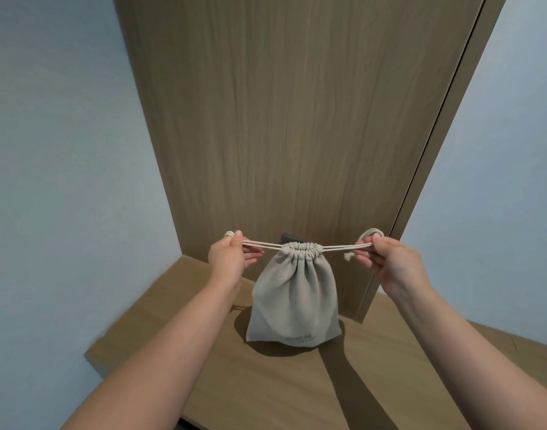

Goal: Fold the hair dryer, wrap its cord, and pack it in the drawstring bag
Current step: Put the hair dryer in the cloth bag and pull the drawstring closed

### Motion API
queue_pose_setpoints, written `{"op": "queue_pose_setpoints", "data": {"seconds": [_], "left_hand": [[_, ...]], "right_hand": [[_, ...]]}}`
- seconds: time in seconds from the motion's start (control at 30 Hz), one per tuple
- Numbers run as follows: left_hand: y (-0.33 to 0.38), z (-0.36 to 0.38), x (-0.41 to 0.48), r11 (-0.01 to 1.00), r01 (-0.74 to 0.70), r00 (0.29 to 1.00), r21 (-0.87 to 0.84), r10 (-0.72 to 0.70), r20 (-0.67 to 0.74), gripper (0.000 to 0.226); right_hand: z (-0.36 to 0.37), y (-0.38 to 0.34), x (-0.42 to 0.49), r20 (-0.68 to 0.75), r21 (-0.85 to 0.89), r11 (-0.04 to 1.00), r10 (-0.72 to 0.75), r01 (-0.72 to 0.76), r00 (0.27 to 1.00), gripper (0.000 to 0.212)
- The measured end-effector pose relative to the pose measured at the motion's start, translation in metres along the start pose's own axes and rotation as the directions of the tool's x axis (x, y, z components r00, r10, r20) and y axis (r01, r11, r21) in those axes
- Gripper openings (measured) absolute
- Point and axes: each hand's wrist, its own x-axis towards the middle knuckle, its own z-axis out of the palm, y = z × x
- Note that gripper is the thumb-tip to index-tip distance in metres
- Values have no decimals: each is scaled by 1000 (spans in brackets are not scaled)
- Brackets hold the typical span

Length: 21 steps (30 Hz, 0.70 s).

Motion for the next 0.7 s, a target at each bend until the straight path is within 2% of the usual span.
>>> {"op": "queue_pose_setpoints", "data": {"seconds": [0.13, 0.23, 0.3, 0.33, 0.37, 0.4, 0.43, 0.47, 0.5, 0.53, 0.57, 0.6, 0.63, 0.7], "left_hand": [[2, 1, 9, 980, 188, 982, -67, -189, -14, 36], [2, -3, 14, 952, 301, 953, -60, -303, -28, 34], [4, -12, 19, 945, 315, 949, 90, -315, -15, 34], [6, -17, 22, 921, 291, 953, 260, -303, 9, 36], [9, -23, 24, 836, 210, 964, 507, -263, 33, 38], [13, -30, 24, 643, 85, 982, 761, -183, 45, 40], [18, -34, 22, 379, -39, 997, 925, -52, 63, 40], [22, -34, 17, 166, -148, 985, 975, 108, 131, 39], [26, -31, 8, 74, -266, 942, 961, 232, 243, 37], [28, -26, -2, 69, -405, 882, 912, 292, 370, 33], [27, -19, -13, 76, -536, 819, 841, 288, 496, 33], [23, -12, -23, 68, -626, 768, 777, 223, 600, 39], [16, -7, -30, 48, -673, 735, 738, 146, 662, 47], [2, -6, -31, 32, -687, 726, 726, 74, 683, 50]], "right_hand": [[4, 4, -3, 21, 14, 999, 34, -34, 999, 25], [11, 8, -6, 153, -118, 993, 23, -5, 988, 25], [15, 6, -9, 253, -175, 984, 17, 28, 967, 26], [18, 3, -9, 286, -180, 983, 18, 35, 958, 27], [20, 0, -10, 311, -180, 983, 21, 37, 950, 27], [23, -4, -10, 330, -183, 982, 26, 37, 944, 26], [26, -6, -11, 347, -191, 981, 32, 37, 937, 25], [29, -7, -11, 361, -200, 979, 41, 35, 932, 24], [32, -8, -12, 372, -208, 978, 49, 32, 927, 23], [35, -7, -13, 377, -211, 977, 54, 29, 925, 23], [38, -7, -13, 378, -210, 977, 53, 30, 924, 23], [41, -7, -14, 381, -209, 978, 54, 29, 923, 22], [43, -6, -15, 385, -208, 978, 56, 28, 921, 22], [45, -5, -14, 385, -195, 981, 68, 9, 920, 22]]}}
